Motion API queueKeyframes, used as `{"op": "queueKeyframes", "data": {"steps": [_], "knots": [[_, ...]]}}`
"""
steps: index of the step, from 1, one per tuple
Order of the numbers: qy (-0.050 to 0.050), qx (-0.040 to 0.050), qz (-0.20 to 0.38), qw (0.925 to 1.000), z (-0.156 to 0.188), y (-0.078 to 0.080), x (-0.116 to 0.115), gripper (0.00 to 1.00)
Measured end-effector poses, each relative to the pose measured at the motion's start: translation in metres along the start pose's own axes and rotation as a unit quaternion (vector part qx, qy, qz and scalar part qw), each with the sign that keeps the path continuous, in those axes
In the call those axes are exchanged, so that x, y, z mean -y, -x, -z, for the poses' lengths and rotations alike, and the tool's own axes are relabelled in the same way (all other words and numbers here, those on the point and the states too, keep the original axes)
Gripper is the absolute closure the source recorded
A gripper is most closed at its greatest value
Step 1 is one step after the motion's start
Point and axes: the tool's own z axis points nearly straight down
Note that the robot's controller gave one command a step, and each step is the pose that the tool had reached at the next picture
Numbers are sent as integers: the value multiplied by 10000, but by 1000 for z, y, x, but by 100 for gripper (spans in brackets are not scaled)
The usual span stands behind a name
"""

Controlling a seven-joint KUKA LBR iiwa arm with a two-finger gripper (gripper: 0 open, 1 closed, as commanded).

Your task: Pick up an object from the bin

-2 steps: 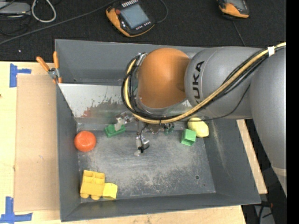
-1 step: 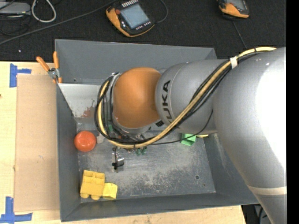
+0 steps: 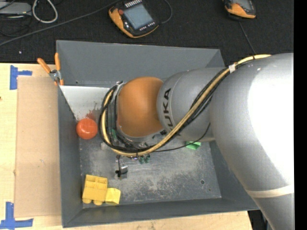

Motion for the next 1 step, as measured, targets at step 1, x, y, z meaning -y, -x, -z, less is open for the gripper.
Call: {"op": "queueKeyframes", "data": {"steps": [1], "knots": [[7, 40, -103, 9999, -1, -24, 5, 0]]}}
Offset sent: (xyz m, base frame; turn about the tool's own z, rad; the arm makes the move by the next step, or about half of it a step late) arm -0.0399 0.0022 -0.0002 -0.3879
